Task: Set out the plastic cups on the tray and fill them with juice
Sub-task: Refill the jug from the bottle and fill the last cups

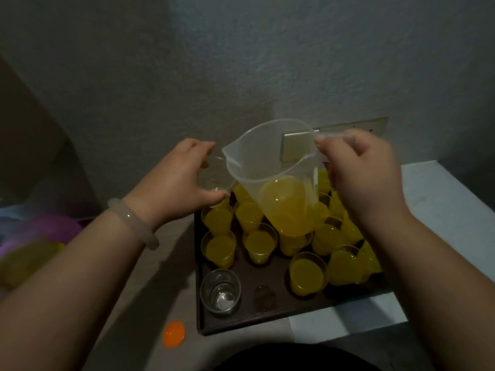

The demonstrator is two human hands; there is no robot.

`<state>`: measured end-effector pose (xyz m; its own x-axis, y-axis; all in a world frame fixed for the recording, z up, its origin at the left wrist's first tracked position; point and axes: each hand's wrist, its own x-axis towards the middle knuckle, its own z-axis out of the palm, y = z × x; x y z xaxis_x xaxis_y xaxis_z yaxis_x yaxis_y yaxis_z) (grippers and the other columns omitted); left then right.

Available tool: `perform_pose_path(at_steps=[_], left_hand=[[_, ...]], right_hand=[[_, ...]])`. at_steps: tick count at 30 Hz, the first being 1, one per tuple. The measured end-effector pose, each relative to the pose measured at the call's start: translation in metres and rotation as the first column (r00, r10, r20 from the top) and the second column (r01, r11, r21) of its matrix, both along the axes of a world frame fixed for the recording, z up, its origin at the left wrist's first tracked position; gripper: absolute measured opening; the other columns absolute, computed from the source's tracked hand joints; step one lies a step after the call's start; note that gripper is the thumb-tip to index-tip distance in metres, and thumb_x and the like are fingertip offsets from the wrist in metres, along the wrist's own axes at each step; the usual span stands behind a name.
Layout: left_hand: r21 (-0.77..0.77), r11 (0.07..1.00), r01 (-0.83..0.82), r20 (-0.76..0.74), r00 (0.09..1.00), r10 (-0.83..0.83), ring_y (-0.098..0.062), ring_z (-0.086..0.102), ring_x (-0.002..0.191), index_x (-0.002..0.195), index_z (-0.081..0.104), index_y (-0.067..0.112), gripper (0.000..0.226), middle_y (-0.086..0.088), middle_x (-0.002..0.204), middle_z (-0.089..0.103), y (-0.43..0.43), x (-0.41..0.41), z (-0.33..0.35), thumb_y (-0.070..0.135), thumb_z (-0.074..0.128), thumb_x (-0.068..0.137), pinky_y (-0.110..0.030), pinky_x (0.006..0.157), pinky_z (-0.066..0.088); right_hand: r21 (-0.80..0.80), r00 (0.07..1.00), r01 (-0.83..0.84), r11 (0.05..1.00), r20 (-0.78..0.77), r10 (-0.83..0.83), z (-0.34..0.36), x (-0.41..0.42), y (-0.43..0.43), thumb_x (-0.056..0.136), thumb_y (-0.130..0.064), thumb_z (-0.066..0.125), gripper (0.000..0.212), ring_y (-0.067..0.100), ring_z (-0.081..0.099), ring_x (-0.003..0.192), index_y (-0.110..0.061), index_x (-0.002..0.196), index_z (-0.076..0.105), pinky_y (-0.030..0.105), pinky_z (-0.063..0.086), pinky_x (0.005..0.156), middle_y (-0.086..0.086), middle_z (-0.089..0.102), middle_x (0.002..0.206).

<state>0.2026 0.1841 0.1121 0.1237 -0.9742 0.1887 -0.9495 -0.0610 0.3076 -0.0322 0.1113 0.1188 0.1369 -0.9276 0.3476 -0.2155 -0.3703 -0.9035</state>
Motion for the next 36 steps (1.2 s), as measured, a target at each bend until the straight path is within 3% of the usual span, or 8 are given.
perform_pose_path(at_steps=[2, 5, 7, 9, 11, 20, 36], left_hand=[[-0.015, 1.0, -0.012, -0.004, 1.0, 0.012, -0.001, 0.045, 0.105, 0.146, 0.032, 0.019, 0.092, 0.002, 0.136, 0.042, 0.002, 0.002, 0.0, 0.045, 0.077, 0.07, -0.019, 0.09, 0.038], [-0.019, 1.0, -0.018, 0.009, 1.0, 0.018, -0.006, 0.047, 0.112, 0.147, 0.029, 0.018, 0.093, 0.001, 0.136, 0.043, 0.005, 0.004, 0.0, 0.044, 0.077, 0.071, -0.019, 0.091, 0.037], [-0.014, 1.0, -0.019, 0.005, 1.0, 0.02, -0.006, 0.048, 0.112, 0.147, 0.03, 0.017, 0.093, 0.001, 0.138, 0.044, 0.007, 0.004, -0.001, 0.043, 0.077, 0.071, -0.019, 0.09, 0.036], [-0.012, 1.0, -0.014, 0.002, 1.0, 0.014, -0.006, 0.049, 0.11, 0.147, 0.032, 0.016, 0.092, 0.0, 0.138, 0.044, 0.008, 0.003, -0.003, 0.041, 0.078, 0.071, -0.017, 0.09, 0.035], [0.002, 1.0, -0.015, 0.002, 1.0, 0.015, -0.007, 0.05, 0.112, 0.146, 0.033, 0.015, 0.091, -0.001, 0.139, 0.044, 0.01, 0.003, -0.007, 0.041, 0.078, 0.071, -0.016, 0.09, 0.034], [0.021, 1.0, -0.017, 0.022, 1.0, 0.016, -0.013, 0.051, 0.118, 0.145, 0.035, 0.016, 0.089, -0.001, 0.135, 0.052, 0.012, 0.002, -0.016, 0.043, 0.076, 0.071, -0.023, 0.094, 0.038], [0.032, 0.999, -0.019, 0.013, 1.0, 0.019, -0.012, 0.052, 0.118, 0.144, 0.036, 0.017, 0.088, -0.001, 0.135, 0.051, 0.014, -0.005, -0.016, 0.046, 0.077, 0.071, -0.022, 0.095, 0.038]], right_hand=[[-0.029, 0.999, -0.014, 0.999, -0.04, 0.013, 0.004, 0.006, -0.002, 0.08, -0.04, 0.059, 0.044, 0.013, 0.044, 0.055, 0.003, 0.07, 0.058, 0.027, 0.034, 0.051, 0.009, 0.051, 0.061], [-0.051, 0.996, -0.027, 0.998, -0.081, 0.023, 0.012, 0.014, -0.006, 0.083, -0.031, 0.061, 0.04, 0.009, 0.04, 0.052, 0.006, 0.069, 0.054, 0.026, 0.03, 0.048, 0.002, 0.046, 0.057], [-0.076, 0.991, -0.022, 0.997, -0.131, 0.012, 0.019, 0.019, -0.009, 0.083, -0.027, 0.061, 0.039, 0.006, 0.032, 0.046, 0.0, 0.059, 0.048, 0.025, 0.026, 0.044, -0.008, 0.039, 0.048], [-0.107, 0.981, -0.03, 0.994, -0.196, 0.009, 0.027, 0.026, -0.012, 0.082, -0.028, 0.059, 0.04, 0.007, 0.029, 0.042, -0.014, 0.051, 0.038, 0.022, 0.02, 0.041, -0.01, 0.034, 0.04], [-0.135, 0.957, -0.049, 0.99, -0.29, 0.007, 0.034, 0.034, -0.014, 0.08, -0.031, 0.056, 0.041, 0.007, 0.028, 0.041, -0.019, 0.05, 0.031, 0.027, 0.019, 0.044, -0.009, 0.034, 0.039], [-0.175, 0.813, -0.147, 0.973, -0.583, 0.018, 0.054, 0.06, -0.012, 0.082, -0.036, 0.052, 0.034, 0.01, 0.038, 0.05, -0.02, 0.054, 0.041, 0.025, 0.02, 0.047, -0.005, 0.042, 0.054], [-0.312, 0.673, -0.282, 0.907, -0.738, -0.044, 0.076, 0.076, -0.007, 0.082, -0.04, 0.049, 0.035, 0.014, 0.033, 0.05, -0.02, 0.055, 0.039, 0.025, 0.021, 0.047, -0.001, 0.038, 0.055]])
